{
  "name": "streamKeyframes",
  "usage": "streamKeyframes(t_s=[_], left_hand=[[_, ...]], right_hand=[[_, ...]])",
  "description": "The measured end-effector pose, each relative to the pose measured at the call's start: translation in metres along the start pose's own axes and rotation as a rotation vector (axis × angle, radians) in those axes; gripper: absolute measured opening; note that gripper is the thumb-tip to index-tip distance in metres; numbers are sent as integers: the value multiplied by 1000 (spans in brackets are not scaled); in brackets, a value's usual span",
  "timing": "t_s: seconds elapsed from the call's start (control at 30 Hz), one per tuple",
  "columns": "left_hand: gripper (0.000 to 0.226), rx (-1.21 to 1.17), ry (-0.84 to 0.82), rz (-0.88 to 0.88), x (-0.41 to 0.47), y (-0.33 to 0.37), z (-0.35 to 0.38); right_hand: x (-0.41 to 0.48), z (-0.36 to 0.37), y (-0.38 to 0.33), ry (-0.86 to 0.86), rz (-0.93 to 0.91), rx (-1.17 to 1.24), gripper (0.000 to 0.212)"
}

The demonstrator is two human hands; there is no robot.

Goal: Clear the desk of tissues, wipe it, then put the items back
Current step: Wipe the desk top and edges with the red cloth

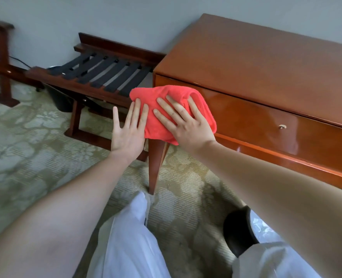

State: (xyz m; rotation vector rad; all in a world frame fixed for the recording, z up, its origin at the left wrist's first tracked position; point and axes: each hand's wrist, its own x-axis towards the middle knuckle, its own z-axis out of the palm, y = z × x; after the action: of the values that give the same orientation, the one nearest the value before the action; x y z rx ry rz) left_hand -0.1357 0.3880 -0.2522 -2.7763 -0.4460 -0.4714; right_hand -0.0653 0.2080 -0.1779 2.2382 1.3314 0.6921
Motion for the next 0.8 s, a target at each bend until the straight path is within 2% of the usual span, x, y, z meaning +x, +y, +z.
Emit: streamKeyframes(t_s=[0.13,0.23,0.33,0.43,0.63,0.8], left_hand=[[105,-76,23,3,-4,-26,8],[117,-132,-61,38,3,-26,3],[123,-214,-125,34,7,-14,-5],[120,-290,-105,-10,3,-2,-15],[112,-343,16,-27,11,20,-68],[114,-353,47,88,14,40,-107]], right_hand=[[41,-14,-11,-11,-109,-91,85],[58,-24,-9,-43,-165,-138,97],[55,-27,3,-37,-218,-158,81],[47,-39,20,-19,-242,-136,68],[20,-67,62,-5,-169,67,63],[-12,-78,94,-92,-68,252,67]])
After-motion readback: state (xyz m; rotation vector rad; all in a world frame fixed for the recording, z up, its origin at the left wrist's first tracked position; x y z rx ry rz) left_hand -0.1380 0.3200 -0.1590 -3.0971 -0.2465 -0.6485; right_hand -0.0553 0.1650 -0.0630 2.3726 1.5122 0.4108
